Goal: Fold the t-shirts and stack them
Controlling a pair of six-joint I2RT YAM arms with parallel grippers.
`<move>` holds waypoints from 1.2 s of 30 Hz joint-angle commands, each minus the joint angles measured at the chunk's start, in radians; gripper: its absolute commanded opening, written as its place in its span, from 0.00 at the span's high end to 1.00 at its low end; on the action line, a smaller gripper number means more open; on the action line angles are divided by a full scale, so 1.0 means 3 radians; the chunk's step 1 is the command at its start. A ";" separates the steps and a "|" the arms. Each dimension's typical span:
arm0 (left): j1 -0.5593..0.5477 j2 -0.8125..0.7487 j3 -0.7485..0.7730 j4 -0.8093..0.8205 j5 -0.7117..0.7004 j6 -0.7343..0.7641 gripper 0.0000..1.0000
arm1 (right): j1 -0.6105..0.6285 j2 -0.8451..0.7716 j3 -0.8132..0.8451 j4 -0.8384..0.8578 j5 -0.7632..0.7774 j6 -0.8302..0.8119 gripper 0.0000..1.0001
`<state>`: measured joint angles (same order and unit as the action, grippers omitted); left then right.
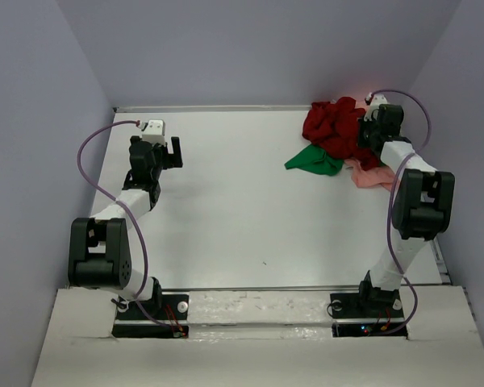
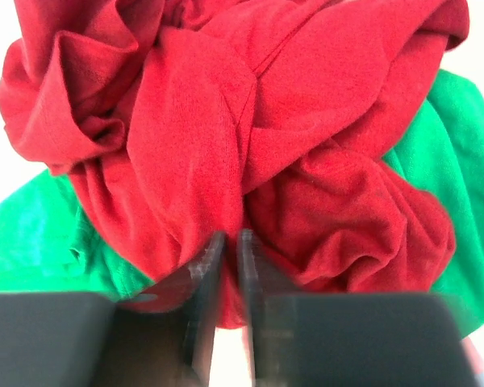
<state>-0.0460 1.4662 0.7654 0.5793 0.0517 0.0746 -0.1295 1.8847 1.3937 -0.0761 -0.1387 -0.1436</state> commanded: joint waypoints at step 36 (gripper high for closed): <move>0.0031 0.0083 0.0261 -0.0198 0.0145 -0.0034 0.01 | 0.2067 -0.0734 0.0825 -0.0845 -0.0693 0.0116 1.00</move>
<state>-0.0425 1.4906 0.8295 0.5171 0.0513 0.0547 0.3367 1.6638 1.5116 -0.2932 -0.3534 -0.0948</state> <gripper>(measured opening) 0.990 0.011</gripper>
